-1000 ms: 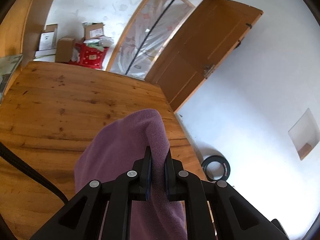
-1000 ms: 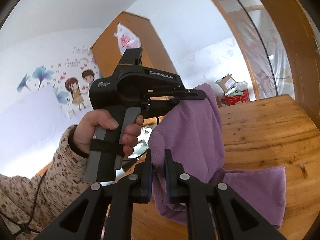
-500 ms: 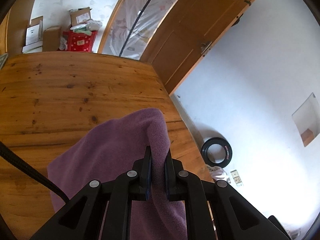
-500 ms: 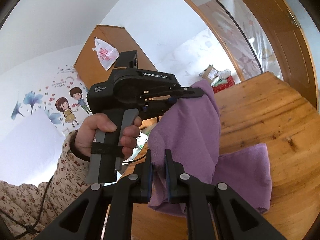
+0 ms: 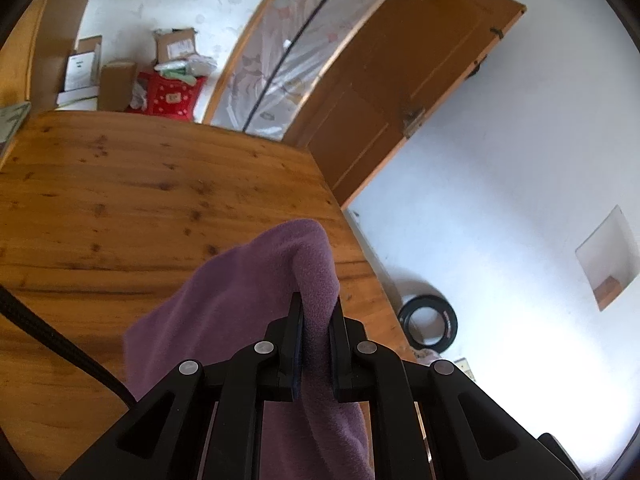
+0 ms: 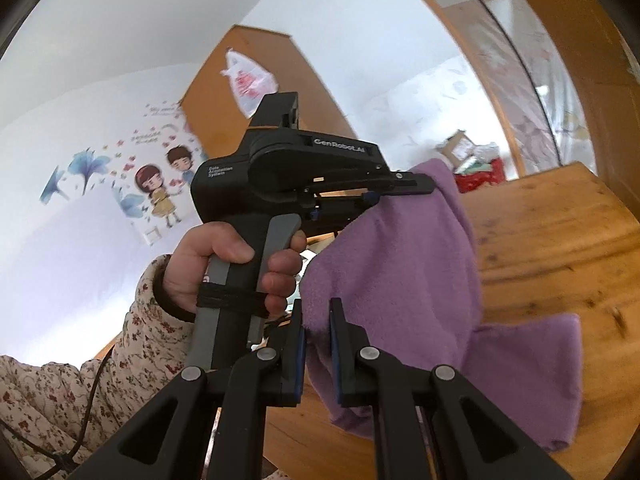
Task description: Fold clothes
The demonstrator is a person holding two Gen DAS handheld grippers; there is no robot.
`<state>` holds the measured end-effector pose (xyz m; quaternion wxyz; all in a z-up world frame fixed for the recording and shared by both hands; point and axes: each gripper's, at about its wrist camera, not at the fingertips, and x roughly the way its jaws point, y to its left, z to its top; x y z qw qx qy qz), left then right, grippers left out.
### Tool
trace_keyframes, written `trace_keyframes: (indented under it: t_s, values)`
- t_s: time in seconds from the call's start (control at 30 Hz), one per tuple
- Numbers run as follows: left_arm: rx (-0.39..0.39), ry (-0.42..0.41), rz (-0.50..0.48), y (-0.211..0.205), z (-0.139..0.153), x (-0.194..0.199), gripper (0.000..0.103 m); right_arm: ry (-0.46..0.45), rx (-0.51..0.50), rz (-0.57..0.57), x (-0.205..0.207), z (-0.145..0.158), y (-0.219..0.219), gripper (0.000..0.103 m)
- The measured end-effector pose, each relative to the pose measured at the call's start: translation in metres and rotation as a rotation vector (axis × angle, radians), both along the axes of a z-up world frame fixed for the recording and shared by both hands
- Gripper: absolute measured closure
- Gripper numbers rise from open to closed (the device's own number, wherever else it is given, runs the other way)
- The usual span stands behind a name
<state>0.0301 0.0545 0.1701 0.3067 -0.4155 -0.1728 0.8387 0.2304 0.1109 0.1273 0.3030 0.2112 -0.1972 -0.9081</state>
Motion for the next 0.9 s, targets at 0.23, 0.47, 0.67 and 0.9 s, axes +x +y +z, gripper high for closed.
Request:
trace_keyframes:
  t_s: [0.23, 0.47, 0.67, 0.9]
  values:
    - [0.036, 0.010, 0.070, -0.065, 0.001, 0.004, 0.093, -0.007, 0.045, 0.081, -0.015, 0.004, -0.052, 0.092]
    - [0.068, -0.001, 0.122, -0.137, -0.011, 0.007, 0.093, -0.044, 0.101, 0.177, -0.033, -0.004, -0.120, 0.092]
    - [0.099, -0.044, 0.169, -0.199, -0.038, 0.003, 0.093, -0.094, 0.152, 0.248, -0.052, -0.019, -0.175, 0.092]
    - [0.123, -0.132, 0.212, -0.257, -0.091, -0.010, 0.093, -0.183, 0.203, 0.308, -0.077, -0.052, -0.219, 0.092]
